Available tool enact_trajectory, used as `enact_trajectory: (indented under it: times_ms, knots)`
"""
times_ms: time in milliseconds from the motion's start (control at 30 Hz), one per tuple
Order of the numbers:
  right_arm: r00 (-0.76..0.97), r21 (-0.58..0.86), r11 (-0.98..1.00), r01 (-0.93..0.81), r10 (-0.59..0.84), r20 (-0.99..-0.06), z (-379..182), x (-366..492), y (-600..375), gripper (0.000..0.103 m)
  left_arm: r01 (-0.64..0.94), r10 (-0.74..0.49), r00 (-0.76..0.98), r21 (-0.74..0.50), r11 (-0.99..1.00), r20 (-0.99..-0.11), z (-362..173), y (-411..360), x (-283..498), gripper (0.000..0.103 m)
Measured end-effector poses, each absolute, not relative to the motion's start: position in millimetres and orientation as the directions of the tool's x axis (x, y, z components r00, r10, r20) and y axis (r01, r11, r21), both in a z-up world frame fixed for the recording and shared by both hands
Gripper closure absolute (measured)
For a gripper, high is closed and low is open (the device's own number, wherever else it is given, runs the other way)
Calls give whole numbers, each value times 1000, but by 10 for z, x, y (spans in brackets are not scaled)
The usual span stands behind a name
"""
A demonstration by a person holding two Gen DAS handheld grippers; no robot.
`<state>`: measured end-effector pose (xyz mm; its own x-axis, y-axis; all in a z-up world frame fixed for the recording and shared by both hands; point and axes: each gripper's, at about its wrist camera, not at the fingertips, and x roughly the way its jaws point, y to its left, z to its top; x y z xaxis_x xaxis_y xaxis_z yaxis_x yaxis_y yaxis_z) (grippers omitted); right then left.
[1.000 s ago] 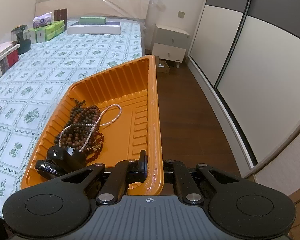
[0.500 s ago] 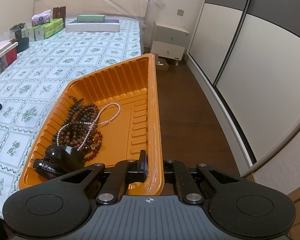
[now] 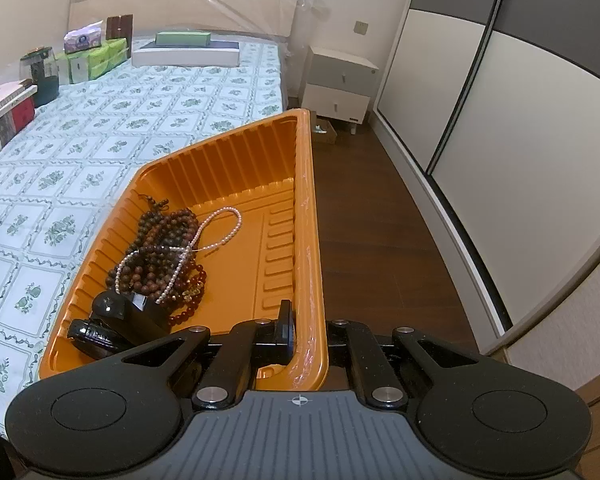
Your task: Organize jewelry
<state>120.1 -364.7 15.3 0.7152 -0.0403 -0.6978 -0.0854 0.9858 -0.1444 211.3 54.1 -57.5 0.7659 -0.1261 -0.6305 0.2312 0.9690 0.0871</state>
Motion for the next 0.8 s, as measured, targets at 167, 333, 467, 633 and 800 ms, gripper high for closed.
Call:
enact_trajectory:
  times_ms: [167, 333, 467, 633, 800]
  knots:
    - [716, -143, 986, -87, -38, -697, 157, 1194, -3650, 97, 264, -164, 770, 74, 962, -616, -451, 398, 2018, 95]
    - [715, -141, 986, -86, -37, -698, 164, 1185, -3650, 97, 333, -237, 759, 49, 942, -606, -329, 114, 1923, 95]
    - [716, -141, 986, -87, -37, -697, 165, 1184, -3651, 97, 393, -309, 741, 12, 920, -597, -238, -176, 1887, 95]
    - [717, -139, 986, -91, -32, -696, 171, 1173, -3652, 97, 471, -399, 715, -27, 882, -574, -116, -601, 1866, 95]
    - [717, -134, 987, -94, -27, -697, 172, 1162, -3672, 97, 533, -467, 690, -49, 845, -553, 0, -981, 1865, 95]
